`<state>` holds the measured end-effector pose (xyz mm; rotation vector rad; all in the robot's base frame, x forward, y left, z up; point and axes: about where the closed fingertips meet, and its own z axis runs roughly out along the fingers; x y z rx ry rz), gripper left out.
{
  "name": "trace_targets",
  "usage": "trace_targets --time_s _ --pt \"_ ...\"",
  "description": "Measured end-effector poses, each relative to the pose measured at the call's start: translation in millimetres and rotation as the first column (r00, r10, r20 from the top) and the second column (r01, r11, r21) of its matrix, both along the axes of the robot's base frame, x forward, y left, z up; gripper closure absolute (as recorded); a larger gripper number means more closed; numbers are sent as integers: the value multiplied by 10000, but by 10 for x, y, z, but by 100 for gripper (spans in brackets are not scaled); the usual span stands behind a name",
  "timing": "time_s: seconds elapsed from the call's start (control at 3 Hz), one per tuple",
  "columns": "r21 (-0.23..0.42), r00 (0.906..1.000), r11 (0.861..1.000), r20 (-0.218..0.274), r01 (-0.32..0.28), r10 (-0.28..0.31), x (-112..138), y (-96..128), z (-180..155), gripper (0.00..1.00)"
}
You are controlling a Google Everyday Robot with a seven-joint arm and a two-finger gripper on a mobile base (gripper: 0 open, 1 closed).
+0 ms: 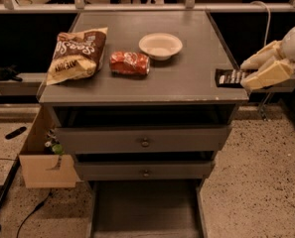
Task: Place rxbar chocolate into bottom drawer
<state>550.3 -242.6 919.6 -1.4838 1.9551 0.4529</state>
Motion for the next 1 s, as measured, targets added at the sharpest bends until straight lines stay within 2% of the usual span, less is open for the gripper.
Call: trace_targets --time_s 0.33,0.67,1.0 --pt "-2 9995 10000 -302 -15 15 -51 11 -129 100" --pt "-2 9995 10000 -302 -15 15 -51 11 -129 100" --pt "291 9993 9996 -365 36 -26 -183 37 -191 100"
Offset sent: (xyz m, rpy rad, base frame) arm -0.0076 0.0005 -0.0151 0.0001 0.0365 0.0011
